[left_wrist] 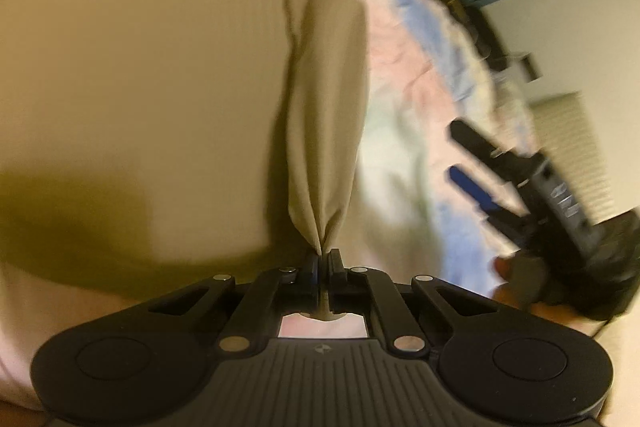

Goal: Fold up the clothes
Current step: 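Fold the grasped shirt side over the first fold with the left gripper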

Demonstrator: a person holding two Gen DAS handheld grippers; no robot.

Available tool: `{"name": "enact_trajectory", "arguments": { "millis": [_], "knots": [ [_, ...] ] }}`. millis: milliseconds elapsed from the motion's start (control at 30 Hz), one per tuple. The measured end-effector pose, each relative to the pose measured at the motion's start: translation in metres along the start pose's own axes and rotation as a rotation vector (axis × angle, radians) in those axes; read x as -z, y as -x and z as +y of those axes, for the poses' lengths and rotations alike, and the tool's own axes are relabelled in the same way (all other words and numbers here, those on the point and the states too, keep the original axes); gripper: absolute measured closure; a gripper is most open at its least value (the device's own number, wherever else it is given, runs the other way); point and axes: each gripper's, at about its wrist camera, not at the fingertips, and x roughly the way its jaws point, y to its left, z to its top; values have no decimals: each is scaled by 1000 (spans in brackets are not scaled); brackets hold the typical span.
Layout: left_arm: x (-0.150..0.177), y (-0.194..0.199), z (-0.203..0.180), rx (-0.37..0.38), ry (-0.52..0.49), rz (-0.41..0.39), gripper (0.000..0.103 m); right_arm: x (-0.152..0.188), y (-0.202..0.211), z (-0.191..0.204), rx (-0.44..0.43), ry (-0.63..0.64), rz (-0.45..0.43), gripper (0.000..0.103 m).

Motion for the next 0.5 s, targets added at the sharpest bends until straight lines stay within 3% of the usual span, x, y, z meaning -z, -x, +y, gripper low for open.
{"name": "enact_trajectory", "arguments": {
  "millis": [100,167,300,433,500],
  "knots": [
    [-2,-9,0,-63,-25,25,95,2,-3,-1,18,-3,15,17],
    [-5,-12,1,-81,-32,33,88,2,-3,-3,32,-6,12,17],
    [-13,15,18,-44,8,-1,53,3,-1,-6,48,-21,1,17],
    [-72,12,20,-74,58,-112,39,2,-8,-3,58,1,-38,17],
    [-109,6,21,-111,66,-183,38,-1,-18,0,58,14,-58,17]
  ]
}}
